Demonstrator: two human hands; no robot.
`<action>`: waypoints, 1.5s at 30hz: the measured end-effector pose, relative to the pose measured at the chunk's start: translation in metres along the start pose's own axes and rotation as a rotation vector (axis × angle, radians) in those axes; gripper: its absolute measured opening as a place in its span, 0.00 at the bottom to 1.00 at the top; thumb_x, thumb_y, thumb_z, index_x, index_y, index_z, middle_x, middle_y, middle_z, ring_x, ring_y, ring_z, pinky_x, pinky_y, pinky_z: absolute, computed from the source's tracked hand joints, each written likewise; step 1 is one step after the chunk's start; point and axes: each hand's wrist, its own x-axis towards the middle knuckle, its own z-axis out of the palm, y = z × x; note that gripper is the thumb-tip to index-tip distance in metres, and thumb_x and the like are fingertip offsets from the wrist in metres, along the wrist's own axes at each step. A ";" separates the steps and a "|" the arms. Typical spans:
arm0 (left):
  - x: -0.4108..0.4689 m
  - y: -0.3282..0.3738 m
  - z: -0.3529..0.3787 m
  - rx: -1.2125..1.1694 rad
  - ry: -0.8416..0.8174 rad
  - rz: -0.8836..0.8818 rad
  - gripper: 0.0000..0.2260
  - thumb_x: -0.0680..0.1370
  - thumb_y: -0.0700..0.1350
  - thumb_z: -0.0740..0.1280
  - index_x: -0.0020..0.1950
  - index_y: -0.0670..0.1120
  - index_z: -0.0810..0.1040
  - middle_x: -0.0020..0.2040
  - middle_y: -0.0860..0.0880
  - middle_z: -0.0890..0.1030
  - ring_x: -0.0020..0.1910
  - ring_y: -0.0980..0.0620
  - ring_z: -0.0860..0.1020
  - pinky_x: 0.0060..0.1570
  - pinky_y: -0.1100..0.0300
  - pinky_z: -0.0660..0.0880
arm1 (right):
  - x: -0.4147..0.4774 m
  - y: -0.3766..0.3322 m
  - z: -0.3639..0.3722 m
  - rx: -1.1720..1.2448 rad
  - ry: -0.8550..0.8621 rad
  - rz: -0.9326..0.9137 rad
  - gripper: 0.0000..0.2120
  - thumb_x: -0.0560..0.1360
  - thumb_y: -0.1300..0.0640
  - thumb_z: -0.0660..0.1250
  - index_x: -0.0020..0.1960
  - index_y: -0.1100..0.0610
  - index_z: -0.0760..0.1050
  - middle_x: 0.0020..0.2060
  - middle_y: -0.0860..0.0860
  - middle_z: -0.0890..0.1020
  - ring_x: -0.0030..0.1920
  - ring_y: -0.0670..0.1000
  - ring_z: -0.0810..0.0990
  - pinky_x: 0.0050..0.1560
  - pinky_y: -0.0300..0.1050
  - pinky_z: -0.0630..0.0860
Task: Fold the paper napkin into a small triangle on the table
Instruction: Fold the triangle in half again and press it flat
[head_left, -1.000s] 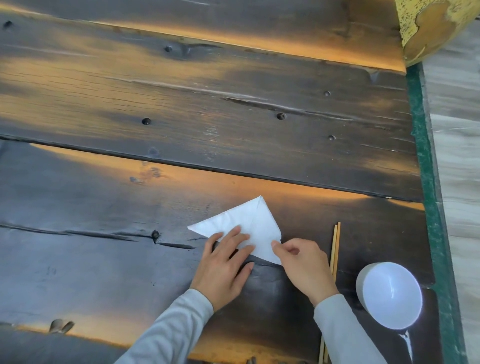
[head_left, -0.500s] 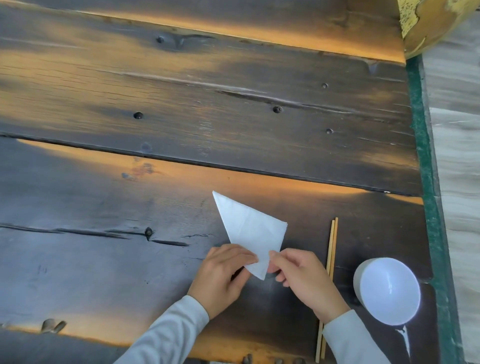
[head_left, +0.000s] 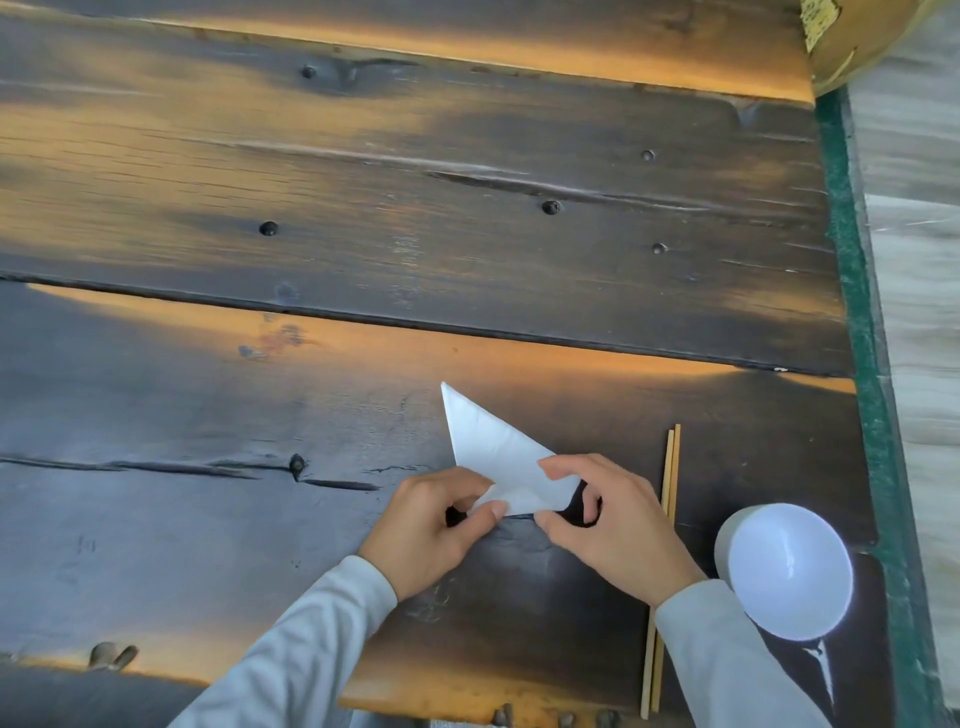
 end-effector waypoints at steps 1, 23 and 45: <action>0.002 -0.001 0.000 -0.018 -0.012 -0.026 0.14 0.78 0.49 0.71 0.35 0.49 0.74 0.32 0.53 0.74 0.32 0.55 0.71 0.38 0.60 0.71 | 0.001 0.000 0.000 0.019 0.014 0.003 0.17 0.72 0.41 0.72 0.57 0.29 0.72 0.54 0.26 0.75 0.42 0.45 0.78 0.39 0.32 0.78; 0.044 -0.004 0.000 -0.498 0.294 -0.398 0.03 0.77 0.47 0.74 0.46 0.48 0.86 0.40 0.48 0.88 0.44 0.46 0.86 0.48 0.42 0.83 | 0.004 0.012 0.002 0.140 0.205 0.181 0.19 0.73 0.50 0.77 0.61 0.38 0.76 0.46 0.29 0.81 0.40 0.45 0.79 0.40 0.33 0.78; 0.086 -0.005 -0.004 -0.382 0.366 -0.423 0.07 0.75 0.51 0.75 0.41 0.50 0.85 0.34 0.50 0.85 0.34 0.54 0.80 0.48 0.49 0.82 | 0.005 0.019 -0.001 0.156 0.197 0.160 0.18 0.77 0.55 0.73 0.56 0.34 0.72 0.44 0.27 0.81 0.43 0.43 0.80 0.45 0.38 0.78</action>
